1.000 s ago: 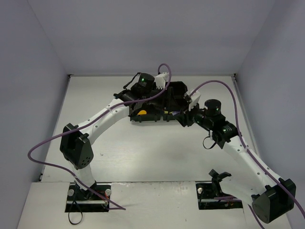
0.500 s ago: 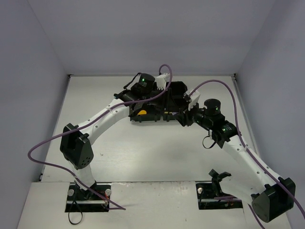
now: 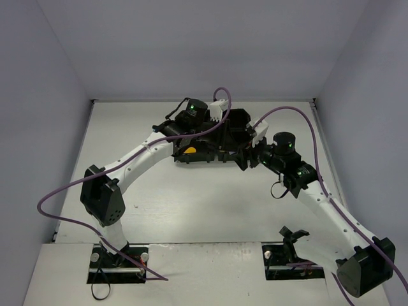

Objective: Sort the legos into containers by color

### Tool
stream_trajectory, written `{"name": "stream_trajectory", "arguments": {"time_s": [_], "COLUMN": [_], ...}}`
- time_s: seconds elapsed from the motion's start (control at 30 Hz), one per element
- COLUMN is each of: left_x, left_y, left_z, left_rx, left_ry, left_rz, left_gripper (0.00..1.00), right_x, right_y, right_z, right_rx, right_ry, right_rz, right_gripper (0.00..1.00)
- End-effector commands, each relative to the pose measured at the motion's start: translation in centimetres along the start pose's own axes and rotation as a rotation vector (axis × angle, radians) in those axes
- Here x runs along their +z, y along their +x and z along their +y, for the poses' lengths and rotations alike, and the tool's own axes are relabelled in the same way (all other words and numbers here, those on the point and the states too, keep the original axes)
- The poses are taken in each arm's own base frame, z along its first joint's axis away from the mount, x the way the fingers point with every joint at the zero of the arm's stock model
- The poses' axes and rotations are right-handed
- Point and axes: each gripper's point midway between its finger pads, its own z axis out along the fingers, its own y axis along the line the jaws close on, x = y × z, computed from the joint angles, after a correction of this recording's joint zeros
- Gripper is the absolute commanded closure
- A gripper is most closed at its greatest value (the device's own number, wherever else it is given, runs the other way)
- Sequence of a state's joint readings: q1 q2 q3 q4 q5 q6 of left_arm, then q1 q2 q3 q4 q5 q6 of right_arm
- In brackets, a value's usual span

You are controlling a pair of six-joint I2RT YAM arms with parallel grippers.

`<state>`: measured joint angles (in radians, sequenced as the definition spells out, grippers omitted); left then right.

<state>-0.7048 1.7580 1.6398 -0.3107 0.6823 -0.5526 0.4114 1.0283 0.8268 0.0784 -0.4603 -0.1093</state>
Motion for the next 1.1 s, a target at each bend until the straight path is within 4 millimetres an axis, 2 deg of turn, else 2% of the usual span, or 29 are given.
{"name": "stream_trajectory", "arguments": {"time_s": [0.0, 0.4, 0.63, 0.73, 0.8, 0.87, 1.0, 1.07], "left_x": [-1.5, -2.0, -2.1, -2.3, -2.5, -2.8, -4.2, -5.0], "left_y": [-3.1, -4.0, -3.4, -2.5, -2.3, -1.7, -1.0, -0.5], "left_z": [-2.4, -2.1, -1.7, -0.6, 0.9, 2.6, 5.5, 6.1], "left_rx": [0.082, 0.09, 0.085, 0.082, 0.07, 0.054, 0.064, 0.103], "left_ry": [0.049, 0.029, 0.016, -0.035, -0.094, -0.155, -0.295, -0.335], "left_rz": [-0.081, -0.104, -0.09, -0.09, -0.098, -0.101, -0.116, -0.119], "left_gripper": [1.0, 1.0, 1.0, 1.0, 0.83, 0.7, 0.49, 0.4], "right_x": [-0.3, 0.0, 0.0, -0.1, -0.1, -0.1, -0.1, -0.4], "right_y": [-3.0, -1.9, -1.7, -0.1, 1.2, 3.0, 5.3, 6.7], "right_z": [-0.4, -0.1, -0.4, -1.0, -1.5, -1.9, -2.3, -2.8], "right_rx": [-0.05, -0.036, -0.036, 0.01, 0.073, 0.135, 0.314, 0.374], "right_ry": [0.018, -0.003, 0.014, 0.058, 0.101, 0.14, 0.226, 0.286], "right_rz": [-0.095, -0.064, -0.047, 0.004, 0.037, 0.088, 0.132, 0.163], "right_gripper": [0.44, 0.45, 0.44, 0.41, 0.4, 0.4, 0.39, 0.38]}}
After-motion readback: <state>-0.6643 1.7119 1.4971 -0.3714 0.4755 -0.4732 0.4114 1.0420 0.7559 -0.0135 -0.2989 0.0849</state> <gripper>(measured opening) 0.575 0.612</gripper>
